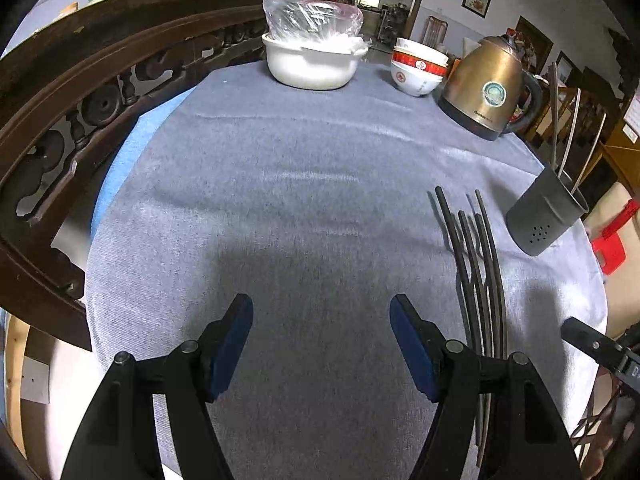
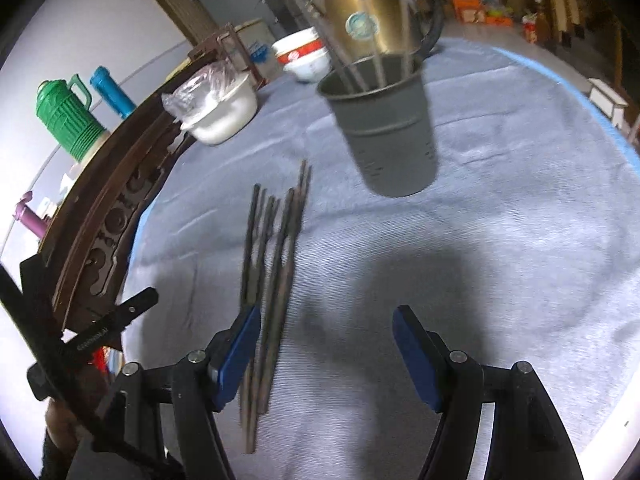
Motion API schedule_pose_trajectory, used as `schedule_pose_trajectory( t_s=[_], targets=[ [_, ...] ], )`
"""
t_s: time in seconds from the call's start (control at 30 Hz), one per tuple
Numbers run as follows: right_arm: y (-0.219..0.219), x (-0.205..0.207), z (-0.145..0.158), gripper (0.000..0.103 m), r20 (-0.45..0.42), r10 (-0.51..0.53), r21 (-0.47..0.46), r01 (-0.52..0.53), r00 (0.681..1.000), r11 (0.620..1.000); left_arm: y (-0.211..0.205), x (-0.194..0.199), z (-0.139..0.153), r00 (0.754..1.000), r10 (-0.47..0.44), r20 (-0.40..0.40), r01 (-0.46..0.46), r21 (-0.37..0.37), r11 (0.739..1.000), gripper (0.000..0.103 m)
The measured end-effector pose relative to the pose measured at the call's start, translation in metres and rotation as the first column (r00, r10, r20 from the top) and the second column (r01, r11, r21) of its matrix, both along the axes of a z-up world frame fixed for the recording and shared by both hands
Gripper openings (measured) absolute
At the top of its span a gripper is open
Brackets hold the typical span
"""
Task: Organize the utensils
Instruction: 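Move both open grippers back over the remaining dark chopsticks, then grasp a dark chopstick with the right gripper while the left gripper grasps another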
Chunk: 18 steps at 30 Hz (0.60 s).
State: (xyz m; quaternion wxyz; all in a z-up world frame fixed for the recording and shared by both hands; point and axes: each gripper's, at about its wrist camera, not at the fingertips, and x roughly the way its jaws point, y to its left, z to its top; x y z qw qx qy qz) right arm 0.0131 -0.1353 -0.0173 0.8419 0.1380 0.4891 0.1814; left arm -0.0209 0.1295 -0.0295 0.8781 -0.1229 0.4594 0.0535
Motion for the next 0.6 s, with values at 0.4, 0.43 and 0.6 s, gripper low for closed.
schedule_pose_trajectory(
  t_s=[0.4,0.43,0.6],
  targets=[
    [0.052,0.044,-0.018,0.039,-0.116,0.057,-0.042,-0.062,0.992,0.997,0.003,0.000,-0.003,1.000,-0.015,-0.004,0.015,-0.039,0.999,0.072],
    [0.054,0.046,-0.019,0.038,-0.121,0.055,-0.050,-0.061,0.991,0.997,0.005,0.000,-0.004,1.000,-0.014,-0.005,0.014,-0.043,0.999,0.072],
    [0.060,0.054,-0.027,0.022,-0.157,0.047,-0.085,-0.061,0.986,0.995,0.007,0.002,-0.007,1.000,-0.009,-0.011,0.009,-0.060,0.998,0.072]
  ],
)
